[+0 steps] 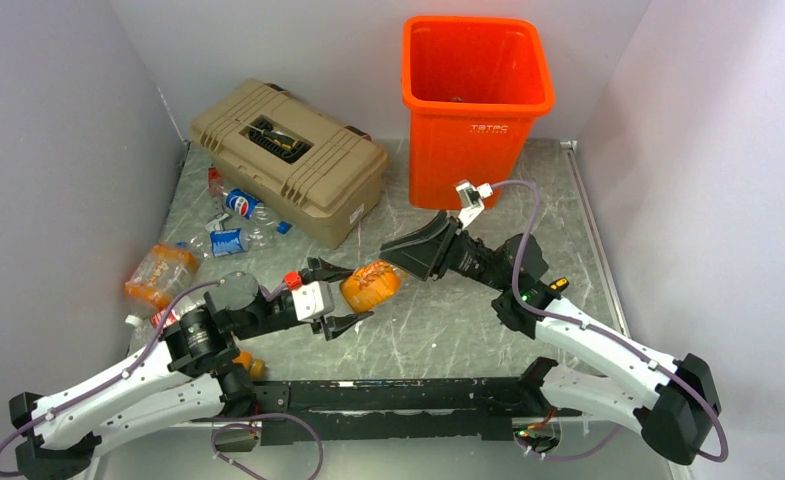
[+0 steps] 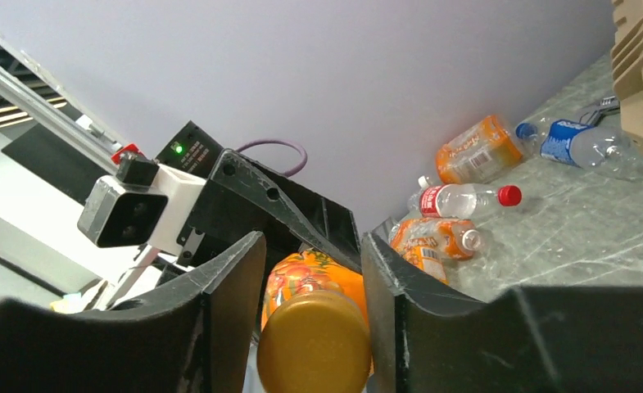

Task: Put the plastic bottles in the bin
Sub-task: Move to the corner of the board.

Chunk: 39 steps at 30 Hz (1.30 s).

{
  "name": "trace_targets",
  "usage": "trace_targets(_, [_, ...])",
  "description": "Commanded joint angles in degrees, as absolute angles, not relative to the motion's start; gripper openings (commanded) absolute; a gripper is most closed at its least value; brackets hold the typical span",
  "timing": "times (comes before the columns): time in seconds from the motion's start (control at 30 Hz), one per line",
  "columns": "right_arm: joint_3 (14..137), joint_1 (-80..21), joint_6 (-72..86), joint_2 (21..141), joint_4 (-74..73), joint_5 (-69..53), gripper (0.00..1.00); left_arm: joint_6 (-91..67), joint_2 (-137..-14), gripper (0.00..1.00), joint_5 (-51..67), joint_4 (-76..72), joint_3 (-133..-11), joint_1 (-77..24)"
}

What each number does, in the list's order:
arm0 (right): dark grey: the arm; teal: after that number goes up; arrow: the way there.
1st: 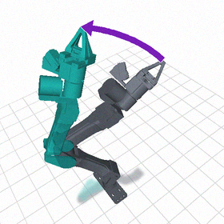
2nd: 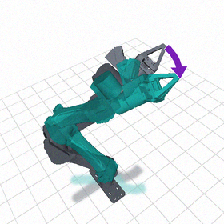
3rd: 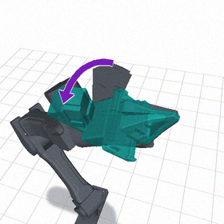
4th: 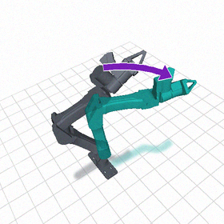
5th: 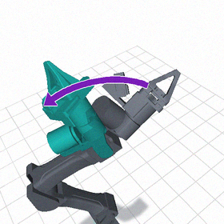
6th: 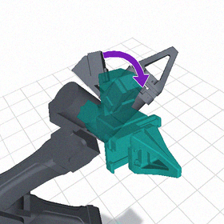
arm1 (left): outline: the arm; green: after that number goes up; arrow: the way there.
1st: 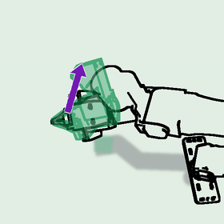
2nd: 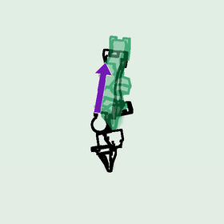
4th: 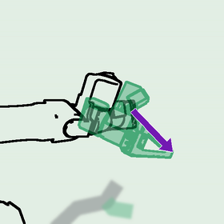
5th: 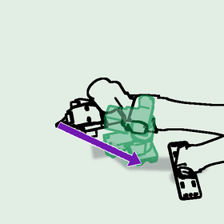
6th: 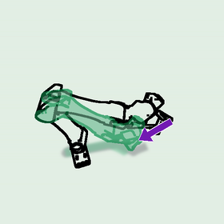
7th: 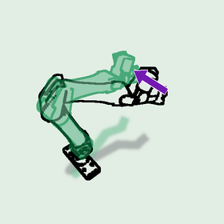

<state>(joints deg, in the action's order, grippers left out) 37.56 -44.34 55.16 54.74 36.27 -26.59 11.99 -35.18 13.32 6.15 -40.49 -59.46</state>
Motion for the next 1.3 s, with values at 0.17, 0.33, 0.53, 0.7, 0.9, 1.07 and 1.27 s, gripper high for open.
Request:
trace_targets(0.17, [39.8,-44.3,55.4,55.1,40.7,-30.0,0.18,12.9,-34.7,0.16,14.3,2.2,-40.1,-58.2])
trace_targets(0.33, [40.9,-44.3,52.8,54.1,37.2,-29.8,0.00,12.6,-34.8,0.21,14.1,2.1,-40.1,-57.9])
trace_targets(0.53, [41.3,-44.3,49.8,52.4,33.8,-28.8,0.00,12.1,-35.5,0.31,14.5,2.2,-40.2,-57.4])
trace_targets(0.7, [42.1,-44.3,47.8,51.9,31.1,-28.3,0.00,11.6,-36.4,0.47,14.6,2.4,-40.6,-57.3])
trace_targets(0.9, [41.5,-44.3,46.4,50.7,30.0,-26.9,0.00,10.1,-36.7,0.91,12.9,3.8,-41.6,-57.3])
trace_targets(1.07, [42.6,-44.3,43.8,48.8,25.8,-24.6,0.00,9.6,-35.8,0.99,11.1,2.9,-41.2,-57.2])
trace_targets(1.27, [46.7,-44.3,37.5,45.8,16.5,-21.1,0.00,9.6,-34.5,0.99,10.4,2.7,-41.0,-57.0])
